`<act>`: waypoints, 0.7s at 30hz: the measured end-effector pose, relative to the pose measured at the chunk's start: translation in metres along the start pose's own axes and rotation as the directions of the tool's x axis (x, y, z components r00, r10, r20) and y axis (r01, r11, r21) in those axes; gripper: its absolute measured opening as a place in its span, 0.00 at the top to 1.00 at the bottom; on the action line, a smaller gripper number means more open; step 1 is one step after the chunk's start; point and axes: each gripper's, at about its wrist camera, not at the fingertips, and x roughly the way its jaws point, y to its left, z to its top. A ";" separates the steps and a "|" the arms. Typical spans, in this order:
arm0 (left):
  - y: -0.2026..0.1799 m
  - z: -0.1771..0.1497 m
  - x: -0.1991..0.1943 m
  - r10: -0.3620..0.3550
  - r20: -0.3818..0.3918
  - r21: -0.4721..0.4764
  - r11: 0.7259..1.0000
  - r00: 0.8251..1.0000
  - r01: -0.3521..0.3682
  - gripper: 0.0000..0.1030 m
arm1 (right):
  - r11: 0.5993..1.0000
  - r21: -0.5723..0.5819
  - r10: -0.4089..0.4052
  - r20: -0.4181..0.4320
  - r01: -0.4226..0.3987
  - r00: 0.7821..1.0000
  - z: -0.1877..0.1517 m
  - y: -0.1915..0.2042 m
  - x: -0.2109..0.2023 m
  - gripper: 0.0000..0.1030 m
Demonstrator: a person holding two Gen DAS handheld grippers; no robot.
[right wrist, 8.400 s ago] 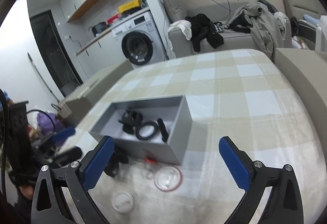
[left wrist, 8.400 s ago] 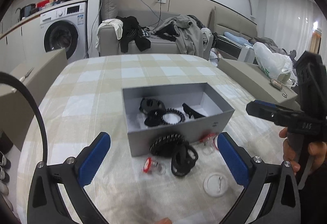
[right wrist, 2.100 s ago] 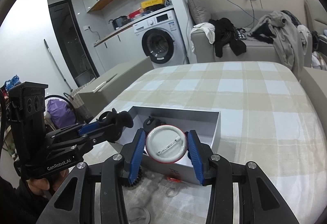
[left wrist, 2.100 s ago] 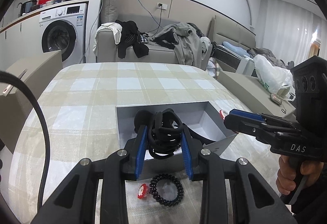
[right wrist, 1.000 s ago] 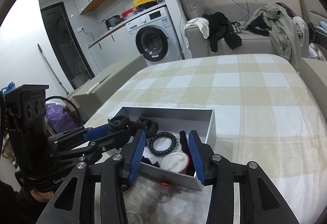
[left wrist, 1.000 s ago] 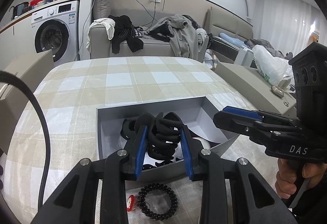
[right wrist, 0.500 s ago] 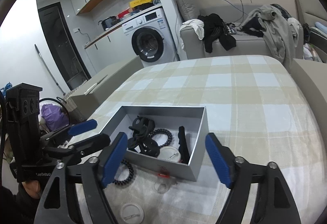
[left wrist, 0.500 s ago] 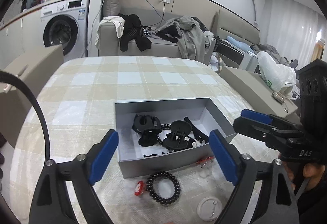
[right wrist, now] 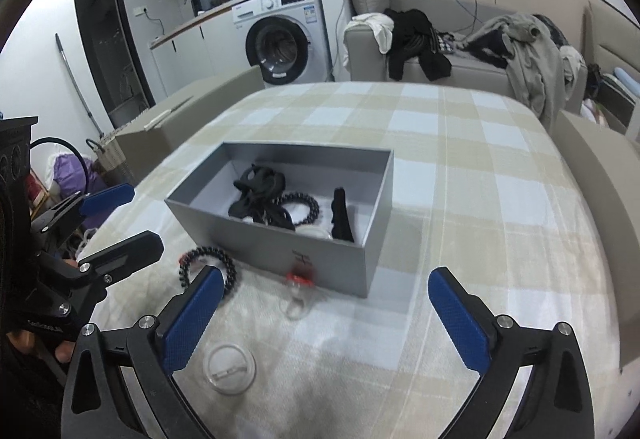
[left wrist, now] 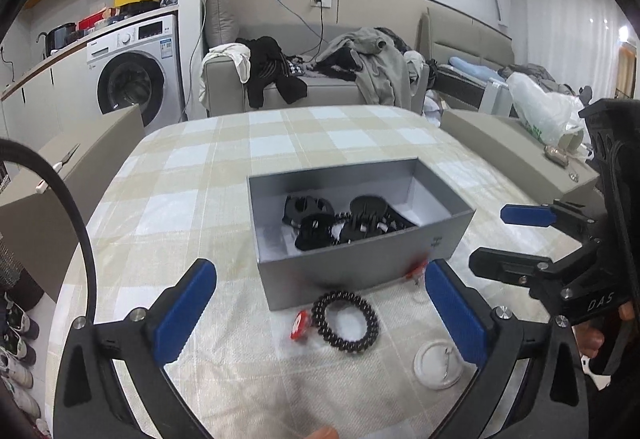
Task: Organize jewelry
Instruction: 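Move the left gripper to the black beaded bracelet and the right to the red-capped bottle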
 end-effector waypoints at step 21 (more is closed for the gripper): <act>0.022 -0.023 0.014 0.010 -0.098 -0.106 0.994 0.995 -0.020 0.01 | 0.998 -0.051 0.020 -0.154 -0.028 0.988 -0.014 0.018 0.031 0.30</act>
